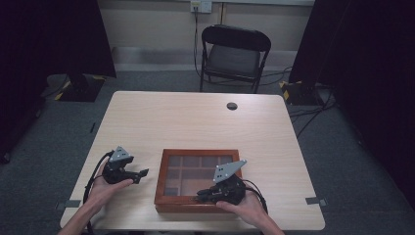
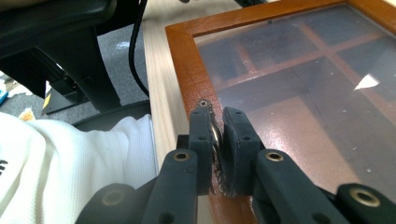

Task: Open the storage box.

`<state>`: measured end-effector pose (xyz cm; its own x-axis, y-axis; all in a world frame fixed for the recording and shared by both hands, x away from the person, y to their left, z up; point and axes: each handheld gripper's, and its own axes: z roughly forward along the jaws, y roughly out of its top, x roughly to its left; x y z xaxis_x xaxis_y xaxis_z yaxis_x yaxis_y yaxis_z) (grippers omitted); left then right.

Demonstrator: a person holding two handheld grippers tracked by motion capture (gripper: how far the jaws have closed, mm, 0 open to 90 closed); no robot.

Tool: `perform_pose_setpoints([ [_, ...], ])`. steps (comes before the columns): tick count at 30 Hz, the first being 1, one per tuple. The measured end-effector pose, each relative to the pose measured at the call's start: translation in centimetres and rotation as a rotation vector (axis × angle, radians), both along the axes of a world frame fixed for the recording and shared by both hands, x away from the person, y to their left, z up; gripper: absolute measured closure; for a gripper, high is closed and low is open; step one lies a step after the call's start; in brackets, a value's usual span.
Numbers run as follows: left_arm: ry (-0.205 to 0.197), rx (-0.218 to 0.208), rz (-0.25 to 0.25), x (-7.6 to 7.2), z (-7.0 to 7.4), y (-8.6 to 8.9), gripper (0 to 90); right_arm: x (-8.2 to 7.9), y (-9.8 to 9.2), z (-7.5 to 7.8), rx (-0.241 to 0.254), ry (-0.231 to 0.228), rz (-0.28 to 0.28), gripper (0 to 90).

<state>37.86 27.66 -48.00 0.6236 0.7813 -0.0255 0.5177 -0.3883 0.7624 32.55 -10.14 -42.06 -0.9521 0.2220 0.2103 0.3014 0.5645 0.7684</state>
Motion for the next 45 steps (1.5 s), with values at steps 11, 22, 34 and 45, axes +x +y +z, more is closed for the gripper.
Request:
perform_pose_setpoints([
  [11,0.005,-0.046,-0.056,-0.8,0.8,-1.2,16.2,0.3,-0.6,1.3,0.020,0.004,-0.013,82.3],
  [22,-0.022,-0.063,-0.111,-1.5,1.3,-2.4,15.9,0.6,-0.7,2.3,0.021,0.013,-0.019,82.3],
  [34,-0.058,-0.097,-0.154,-2.2,2.0,-3.7,16.0,1.3,-0.6,3.9,0.016,0.010,-0.021,82.2],
  [45,-0.081,-0.108,-0.211,-2.4,2.0,-4.8,16.5,1.4,-0.6,4.1,0.005,0.025,-0.030,82.2],
])
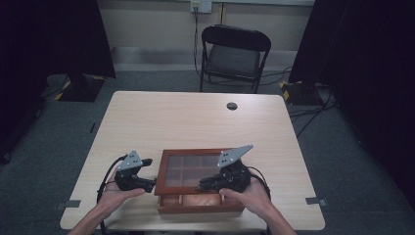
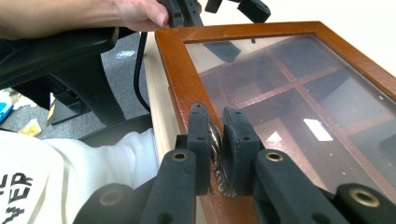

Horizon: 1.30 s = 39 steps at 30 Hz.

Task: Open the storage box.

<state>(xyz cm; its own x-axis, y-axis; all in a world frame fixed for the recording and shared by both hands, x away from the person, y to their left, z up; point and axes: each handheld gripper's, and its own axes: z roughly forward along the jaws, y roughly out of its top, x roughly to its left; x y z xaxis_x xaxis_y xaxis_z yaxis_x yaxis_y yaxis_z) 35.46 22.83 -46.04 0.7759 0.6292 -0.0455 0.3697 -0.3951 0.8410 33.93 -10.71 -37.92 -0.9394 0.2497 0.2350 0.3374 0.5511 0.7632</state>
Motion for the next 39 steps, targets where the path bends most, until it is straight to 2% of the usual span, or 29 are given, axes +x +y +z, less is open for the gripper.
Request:
perform_pose_setpoints([
  [2,-0.023,0.007,-0.013,0.0,0.1,-0.4,17.8,0.0,0.1,-0.1,-0.006,0.002,0.001,82.2],
  [6,-0.030,-0.012,-0.024,0.0,0.2,-0.7,19.9,0.1,-0.1,0.0,0.011,0.010,-0.007,82.0],
  [8,-0.022,-0.004,-0.030,0.1,0.5,-0.7,20.4,0.1,-0.2,0.0,0.021,0.007,-0.005,81.6],
  [10,-0.030,0.010,-0.032,0.0,0.6,-0.8,20.5,0.2,-0.5,0.1,0.039,-0.001,-0.003,74.5],
  [14,-0.036,0.006,-0.031,0.0,0.9,-0.8,22.2,0.2,-1.9,0.4,0.082,-0.009,-0.053,60.0],
  [17,-0.039,0.000,-0.031,0.2,1.1,-0.7,22.6,0.2,-2.8,0.4,0.084,-0.023,-0.081,50.7],
  [20,-0.037,-0.046,-0.021,0.3,1.4,-0.7,24.0,0.1,-3.9,0.4,0.092,-0.029,-0.114,43.1],
  [21,-0.037,-0.046,-0.021,0.3,1.4,-0.7,25.4,0.2,-4.3,0.4,0.089,-0.032,-0.131,39.6],
  [22,-0.020,-0.072,-0.026,0.5,1.5,-0.5,26.3,0.3,-4.6,0.5,0.084,-0.028,-0.139,38.7],
  [27,-0.027,-0.066,-0.031,0.8,2.0,-1.2,26.4,0.7,-5.9,0.6,0.088,-0.047,-0.183,27.7],
  [31,-0.040,-0.099,-0.017,1.1,2.6,-1.4,28.3,0.9,-6.7,0.5,0.101,-0.058,-0.199,24.0],
  [39,-0.036,-0.106,-0.003,1.4,3.2,-1.5,29.3,1.4,-7.4,0.4,0.091,-0.086,-0.224,21.9],
])
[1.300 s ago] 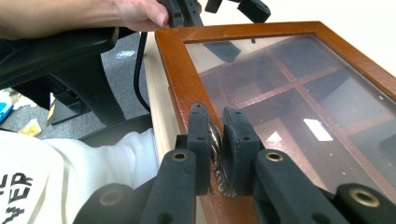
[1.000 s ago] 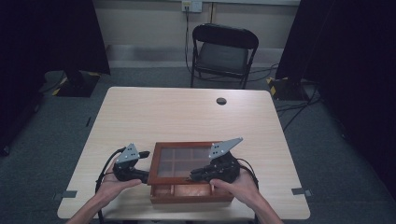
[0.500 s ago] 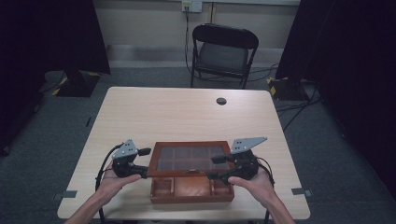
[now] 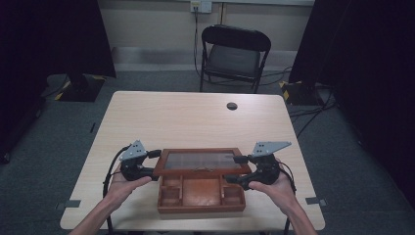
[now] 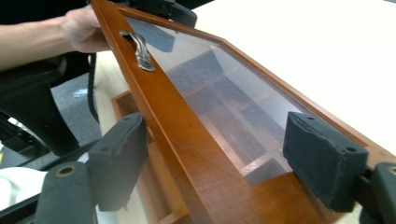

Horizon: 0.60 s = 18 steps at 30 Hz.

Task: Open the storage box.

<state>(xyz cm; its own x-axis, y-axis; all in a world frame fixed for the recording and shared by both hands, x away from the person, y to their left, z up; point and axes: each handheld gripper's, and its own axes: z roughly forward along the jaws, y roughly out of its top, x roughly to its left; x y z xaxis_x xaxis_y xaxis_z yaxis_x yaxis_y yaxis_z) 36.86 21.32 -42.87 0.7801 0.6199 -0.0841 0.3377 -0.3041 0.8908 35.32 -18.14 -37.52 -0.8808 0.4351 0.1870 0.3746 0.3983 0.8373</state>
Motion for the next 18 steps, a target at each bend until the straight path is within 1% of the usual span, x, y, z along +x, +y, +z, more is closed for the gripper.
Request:
perform_pose_setpoints([
  [1,0.004,0.003,0.000,0.0,0.1,0.0,29.3,0.1,-0.1,-0.1,-0.006,-0.013,-0.006,22.0],
  [2,0.003,-0.004,0.000,0.1,0.1,0.0,29.3,0.1,-0.2,-0.1,-0.007,-0.016,-0.011,21.9],
  [4,0.003,0.006,0.001,0.3,0.3,-0.1,28.9,0.4,-0.4,-0.2,0.008,-0.023,-0.018,21.7],
  [6,0.001,0.009,0.001,0.3,0.4,-0.2,29.0,0.5,-0.5,-0.2,0.009,-0.024,-0.018,21.7],
  [7,-0.003,0.009,-0.002,0.5,0.7,-0.3,28.6,0.8,-0.8,-0.3,0.021,-0.031,-0.022,21.8],
  [8,-0.003,0.009,-0.002,0.5,0.7,-0.3,29.5,0.8,-0.8,-0.3,0.021,-0.031,-0.022,21.8],
  [9,-0.010,-0.002,-0.007,0.5,0.9,-0.5,30.5,1.1,-1.0,-0.3,0.030,-0.039,-0.030,22.8],
  [10,-0.010,-0.002,-0.007,0.5,0.9,-0.5,30.6,1.1,-1.0,-0.3,0.030,-0.039,-0.030,22.8],
  [11,-0.009,-0.008,-0.014,0.6,1.0,-0.6,30.5,1.3,-1.2,-0.4,0.021,-0.043,-0.052,23.0],
  [13,-0.010,-0.007,-0.016,0.6,1.1,-0.7,30.5,1.5,-1.3,-0.5,0.019,-0.040,-0.059,23.0],
  [14,-0.017,-0.007,-0.019,0.7,1.1,-1.0,30.9,1.8,-1.6,-0.7,0.019,-0.037,-0.081,22.8],
  [17,-0.018,-0.004,-0.018,0.8,1.2,-1.2,32.1,2.2,-1.9,-1.0,0.026,-0.038,-0.097,23.1],
  [18,-0.017,-0.013,-0.017,0.8,1.2,-1.3,32.1,2.2,-1.9,-1.0,0.026,-0.038,-0.097,23.1],
])
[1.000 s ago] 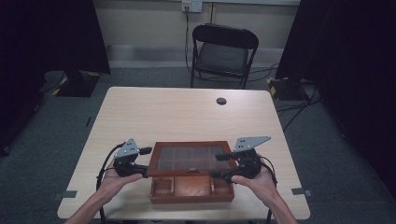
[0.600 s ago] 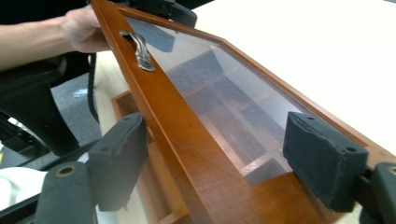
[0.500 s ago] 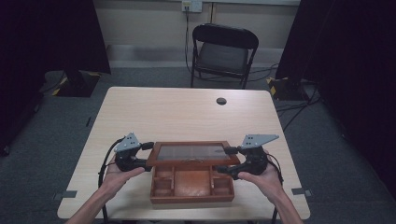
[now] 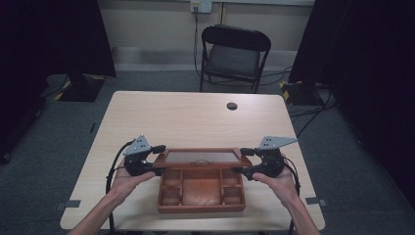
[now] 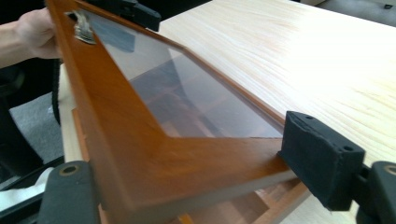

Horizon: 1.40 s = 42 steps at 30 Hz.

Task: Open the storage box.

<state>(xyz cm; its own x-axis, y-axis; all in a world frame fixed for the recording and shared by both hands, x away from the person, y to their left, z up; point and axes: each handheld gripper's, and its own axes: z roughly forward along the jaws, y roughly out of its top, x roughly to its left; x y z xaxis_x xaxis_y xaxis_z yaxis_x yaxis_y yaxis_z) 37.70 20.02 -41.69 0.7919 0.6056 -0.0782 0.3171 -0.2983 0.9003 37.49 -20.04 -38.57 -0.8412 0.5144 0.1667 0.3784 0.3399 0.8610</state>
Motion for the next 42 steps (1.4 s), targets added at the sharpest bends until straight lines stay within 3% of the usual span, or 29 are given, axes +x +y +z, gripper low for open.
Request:
perform_pose_setpoints([
  [10,0.001,0.005,0.005,0.5,0.1,-1.0,35.3,1.3,-0.7,-0.5,0.032,0.009,-0.013,28.6],
  [22,0.010,-0.029,0.009,1.3,0.0,-1.4,39.2,2.2,-0.4,-0.3,0.065,0.000,0.002,41.1],
  [27,0.038,-0.033,0.001,1.9,0.5,-1.4,41.1,2.8,-0.1,-0.2,0.081,-0.003,-0.001,41.8],
  [38,0.059,-0.067,0.003,2.7,0.6,-1.2,41.3,3.9,0.4,-0.2,0.098,0.002,-0.003,40.1],
  [42,0.065,-0.055,0.019,3.2,0.7,-0.9,42.6,4.7,0.5,-0.2,0.102,0.001,-0.015,41.1],
])
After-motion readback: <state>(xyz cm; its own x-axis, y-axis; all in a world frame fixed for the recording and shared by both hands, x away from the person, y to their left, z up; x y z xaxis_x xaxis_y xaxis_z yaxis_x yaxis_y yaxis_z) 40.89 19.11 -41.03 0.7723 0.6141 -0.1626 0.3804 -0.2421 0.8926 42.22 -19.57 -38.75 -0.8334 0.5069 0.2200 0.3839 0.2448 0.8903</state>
